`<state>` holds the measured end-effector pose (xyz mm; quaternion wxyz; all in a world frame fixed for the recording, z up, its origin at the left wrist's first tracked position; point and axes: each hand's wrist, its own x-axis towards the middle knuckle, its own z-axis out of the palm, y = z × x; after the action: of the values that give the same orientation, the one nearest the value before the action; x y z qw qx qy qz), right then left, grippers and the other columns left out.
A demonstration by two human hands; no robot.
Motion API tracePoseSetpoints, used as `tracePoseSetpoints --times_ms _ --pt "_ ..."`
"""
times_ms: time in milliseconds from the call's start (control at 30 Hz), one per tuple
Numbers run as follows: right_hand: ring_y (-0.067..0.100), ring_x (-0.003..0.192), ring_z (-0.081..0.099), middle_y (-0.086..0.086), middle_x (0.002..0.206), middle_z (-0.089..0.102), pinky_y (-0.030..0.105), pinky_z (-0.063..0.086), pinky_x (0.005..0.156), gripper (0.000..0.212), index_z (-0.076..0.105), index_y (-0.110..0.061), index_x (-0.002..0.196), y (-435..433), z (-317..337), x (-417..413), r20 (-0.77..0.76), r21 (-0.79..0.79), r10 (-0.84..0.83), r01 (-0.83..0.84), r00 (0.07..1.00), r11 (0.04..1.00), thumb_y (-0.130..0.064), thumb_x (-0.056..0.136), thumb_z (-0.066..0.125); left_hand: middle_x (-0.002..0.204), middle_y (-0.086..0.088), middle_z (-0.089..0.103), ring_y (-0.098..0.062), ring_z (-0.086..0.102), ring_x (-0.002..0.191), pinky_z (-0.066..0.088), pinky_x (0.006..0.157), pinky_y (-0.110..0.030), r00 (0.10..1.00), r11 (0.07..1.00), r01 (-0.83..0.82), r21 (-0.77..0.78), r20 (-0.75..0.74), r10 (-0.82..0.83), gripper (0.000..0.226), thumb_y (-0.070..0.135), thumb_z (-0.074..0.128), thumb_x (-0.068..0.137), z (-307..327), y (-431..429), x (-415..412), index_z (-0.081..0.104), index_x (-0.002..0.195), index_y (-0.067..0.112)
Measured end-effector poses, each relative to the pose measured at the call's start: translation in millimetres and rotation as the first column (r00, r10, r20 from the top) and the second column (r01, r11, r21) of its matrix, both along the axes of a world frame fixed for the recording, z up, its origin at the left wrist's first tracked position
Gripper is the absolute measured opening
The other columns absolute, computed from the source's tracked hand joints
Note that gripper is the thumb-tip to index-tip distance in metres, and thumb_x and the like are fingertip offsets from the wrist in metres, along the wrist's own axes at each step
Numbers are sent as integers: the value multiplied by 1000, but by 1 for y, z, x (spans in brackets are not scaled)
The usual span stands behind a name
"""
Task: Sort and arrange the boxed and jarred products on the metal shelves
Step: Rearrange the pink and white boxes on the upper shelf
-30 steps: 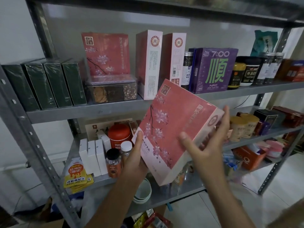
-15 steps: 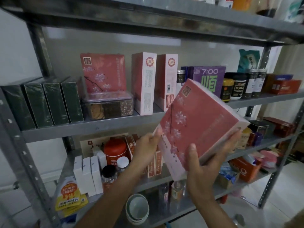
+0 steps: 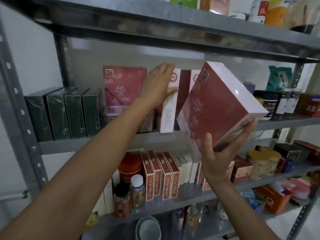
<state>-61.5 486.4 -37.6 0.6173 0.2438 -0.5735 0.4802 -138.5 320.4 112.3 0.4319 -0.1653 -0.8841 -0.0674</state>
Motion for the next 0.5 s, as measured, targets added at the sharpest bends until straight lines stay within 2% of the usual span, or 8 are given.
tracePoseSetpoints --times_ms 100,133,233,300,367,433,500 --pt "-8 144 9 -37 154 -1 14 20 115 90 -4 -43 152 -5 -7 -8 16 30 13 -13 1000 999 -14 89 55 137 -8 47 -26 44 125 39 98 -37 998 995 34 93 -50 -30 63 36 70 85 -6 -13 -5 43 137 12" --pt "-9 143 10 -36 154 0 13 21 114 92 -5 -46 150 -7 -9 -10 8 51 -8 8 1000 999 -14 89 55 135 -8 48 -26 45 124 40 95 -37 998 994 38 102 -53 -33 63 36 71 84 -6 -15 -5 44 135 12" --pt "-16 137 16 -38 151 6 6 26 106 90 -6 -45 150 -10 -11 -16 17 117 -62 60 998 991 -19 90 56 132 -8 49 -27 45 121 41 90 -38 998 995 43 85 -43 -39 61 35 72 83 -3 -17 -3 45 133 12" --pt "-17 133 21 -36 148 14 5 31 99 81 -3 -45 150 -11 -8 -21 49 134 -65 58 997 989 -31 94 55 133 -7 48 -26 45 121 42 90 -38 998 996 42 79 -42 -39 61 36 71 84 -3 -16 -3 44 133 13" --pt "-14 127 27 -15 147 24 6 37 93 70 2 -38 150 -9 -1 -27 68 140 -98 88 993 986 -44 97 49 134 -6 47 -25 44 122 43 91 -38 998 996 40 82 -46 -37 61 37 70 85 -4 -14 -3 43 135 14" --pt "-4 118 37 2 141 29 16 46 85 67 2 -31 148 -9 12 -34 76 160 -165 151 983 975 -49 98 42 134 -6 46 -24 43 122 43 91 -38 998 995 46 85 -54 -42 61 37 70 85 -5 -14 -4 43 135 14" --pt "15 116 43 9 140 32 38 53 82 66 2 -28 149 -12 26 -42 98 198 -239 217 966 956 -50 99 39 133 -6 47 -25 44 121 43 90 -38 997 995 56 84 -63 -51 60 36 71 85 -6 -14 -4 44 134 13"
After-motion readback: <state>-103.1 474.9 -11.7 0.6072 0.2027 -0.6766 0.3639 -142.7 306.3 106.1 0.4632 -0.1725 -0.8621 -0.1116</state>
